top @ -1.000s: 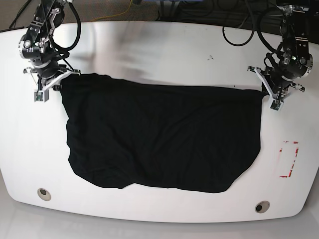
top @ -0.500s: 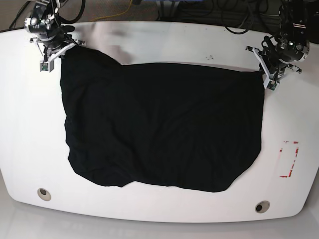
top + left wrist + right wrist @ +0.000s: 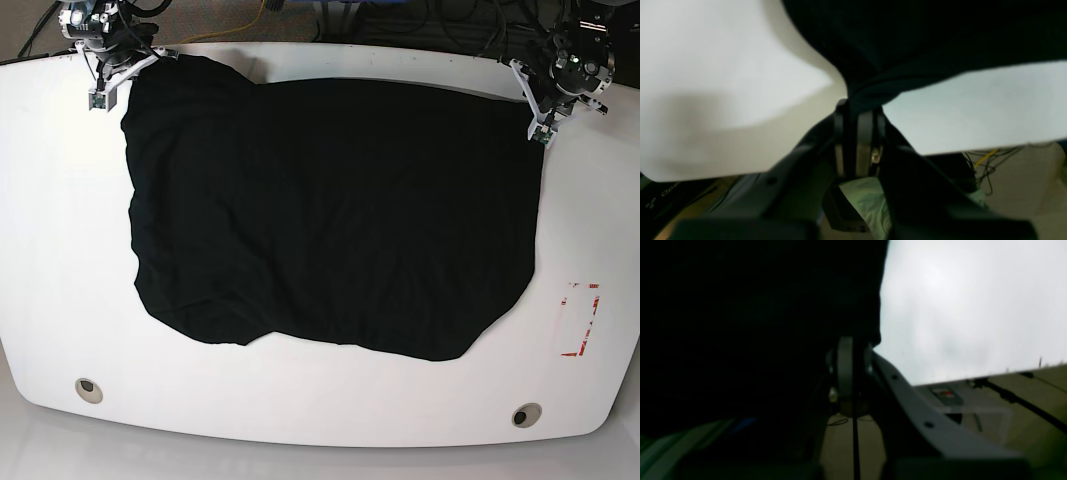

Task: Layout the t-shirt on the table in an organized manner, then fold the t-shirt properly
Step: 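Slide both grippers back along the shirt edge, smoothing it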

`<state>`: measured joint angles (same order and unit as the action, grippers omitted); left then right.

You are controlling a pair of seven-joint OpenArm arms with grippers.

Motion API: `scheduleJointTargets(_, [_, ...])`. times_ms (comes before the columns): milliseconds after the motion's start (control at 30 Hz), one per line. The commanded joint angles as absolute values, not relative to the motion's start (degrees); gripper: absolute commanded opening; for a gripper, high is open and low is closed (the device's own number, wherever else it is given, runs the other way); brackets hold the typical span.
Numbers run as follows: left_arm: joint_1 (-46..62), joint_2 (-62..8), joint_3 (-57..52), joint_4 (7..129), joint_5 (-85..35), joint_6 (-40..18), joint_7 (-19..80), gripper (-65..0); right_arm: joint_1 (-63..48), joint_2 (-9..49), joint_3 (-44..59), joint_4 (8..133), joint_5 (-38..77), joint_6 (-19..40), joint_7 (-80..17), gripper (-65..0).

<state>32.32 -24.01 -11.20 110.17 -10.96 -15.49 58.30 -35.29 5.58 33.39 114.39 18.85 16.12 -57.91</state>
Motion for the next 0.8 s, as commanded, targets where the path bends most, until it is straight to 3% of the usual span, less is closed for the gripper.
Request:
scheduleJointTargets(0, [33.0,-24.7,-11.7,111.2,-10.4,-15.1,57.7,-62.4,-35.9,6.5,33.8,115.6,19.0,16.1,-57.3,-65.0])
scheduleJointTargets(267, [31.3,-24.7,-11.7,111.3,-10.5,-15.1,55.4,-62.4,-33.3,7.7,33.7,115.7,19.2,16.1,-57.3,-65.0])
scheduleJointTargets(767, [14.7,-22.8,-11.5,110.6,-10.3,-15.1,54.8,-62.4,-19.2,12.4,33.5,114.5,18.9,16.1,-57.6,-65.0])
